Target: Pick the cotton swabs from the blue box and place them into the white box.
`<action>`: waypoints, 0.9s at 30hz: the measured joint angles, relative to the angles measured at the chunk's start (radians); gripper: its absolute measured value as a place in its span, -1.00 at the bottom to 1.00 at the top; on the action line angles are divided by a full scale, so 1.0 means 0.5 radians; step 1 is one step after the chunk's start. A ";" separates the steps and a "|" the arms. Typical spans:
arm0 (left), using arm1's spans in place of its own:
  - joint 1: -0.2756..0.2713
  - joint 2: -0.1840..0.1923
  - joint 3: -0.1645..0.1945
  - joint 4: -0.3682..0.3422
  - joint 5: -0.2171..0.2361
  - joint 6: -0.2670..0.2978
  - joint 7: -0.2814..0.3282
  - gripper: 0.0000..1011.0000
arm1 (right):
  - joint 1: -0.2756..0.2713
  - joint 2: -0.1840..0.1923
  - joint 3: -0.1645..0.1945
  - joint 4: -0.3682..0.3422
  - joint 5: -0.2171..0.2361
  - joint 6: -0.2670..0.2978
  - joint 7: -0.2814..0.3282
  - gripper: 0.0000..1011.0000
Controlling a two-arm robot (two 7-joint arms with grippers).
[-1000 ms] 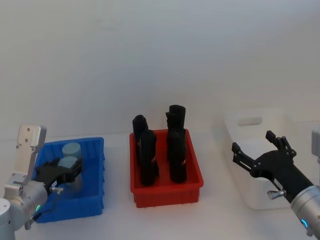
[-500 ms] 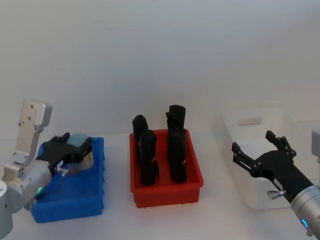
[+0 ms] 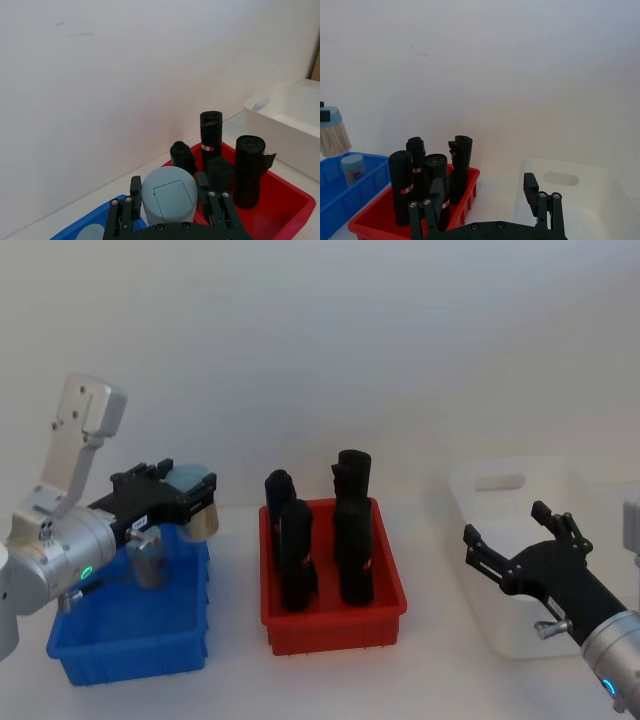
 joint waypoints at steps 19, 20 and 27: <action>-0.167 -0.028 0.015 -0.123 -0.016 0.289 -0.317 0.29 | 0.000 0.000 0.000 0.000 0.000 0.000 0.000 0.98; -0.178 -0.031 0.018 -0.127 -0.021 0.304 -0.340 0.29 | 0.000 0.000 0.000 0.000 0.000 0.000 0.000 0.98; -0.209 -0.042 0.028 -0.140 -0.036 0.345 -0.407 0.29 | 0.000 0.000 0.000 0.000 0.000 0.000 0.000 0.98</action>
